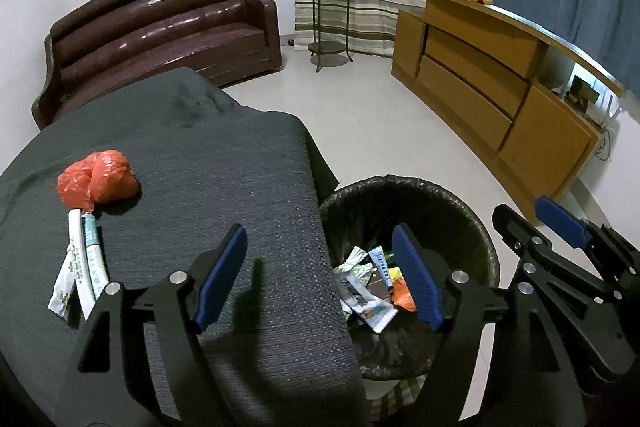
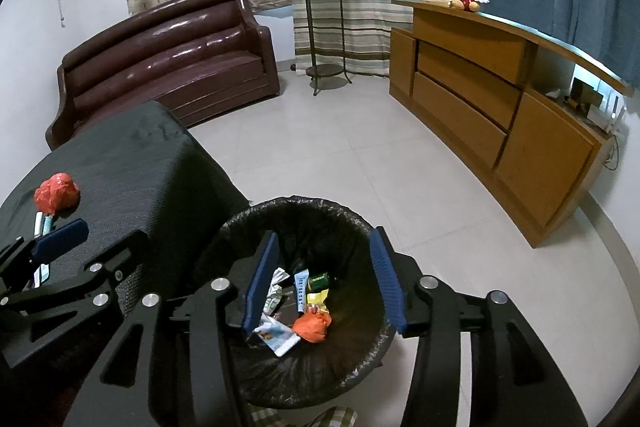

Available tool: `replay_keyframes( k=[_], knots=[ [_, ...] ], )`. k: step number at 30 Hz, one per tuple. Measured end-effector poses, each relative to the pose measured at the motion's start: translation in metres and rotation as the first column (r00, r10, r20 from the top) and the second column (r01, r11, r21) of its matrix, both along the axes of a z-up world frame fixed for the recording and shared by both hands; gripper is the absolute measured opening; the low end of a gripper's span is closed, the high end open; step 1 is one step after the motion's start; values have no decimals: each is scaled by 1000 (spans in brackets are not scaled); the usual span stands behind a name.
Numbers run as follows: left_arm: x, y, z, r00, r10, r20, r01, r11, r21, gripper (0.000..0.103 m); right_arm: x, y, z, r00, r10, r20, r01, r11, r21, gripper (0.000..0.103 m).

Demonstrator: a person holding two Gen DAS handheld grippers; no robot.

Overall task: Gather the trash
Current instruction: 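Move both open grippers back over the remaining trash on the table, then grasp the silver foil strip with the left gripper and lift it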

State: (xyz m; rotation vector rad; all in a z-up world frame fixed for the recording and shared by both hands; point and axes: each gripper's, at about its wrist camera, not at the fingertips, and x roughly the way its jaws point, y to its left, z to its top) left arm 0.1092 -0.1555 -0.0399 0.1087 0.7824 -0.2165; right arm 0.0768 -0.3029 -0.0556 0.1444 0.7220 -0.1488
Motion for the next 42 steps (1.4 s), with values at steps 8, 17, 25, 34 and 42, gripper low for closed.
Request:
replay_keyframes(
  k=[8,17,25,34,42],
  knots=[
    [-2,16,6,1000,25,11,-25,1000,-1,77,2,7,3,1000,11,4,-11,1000,-7,49],
    [-5,50,16,996,80,29,-80,997,-5,79,2,23,8,999,47,9,-47,999,-14,51],
    [-11,89,20,990,137,26,-137,991,-10,79,4,44,10,996,93,8,-93,996,-12,51],
    [-13,146,19,971,237,11,-237,971,-14,79,7,80,10,985,171,0,-171,985,-7,51],
    [-11,200,11,943,332,-22,-333,943,-14,79,9,107,11,975,223,-2,-223,975,-8,51]
  ],
)
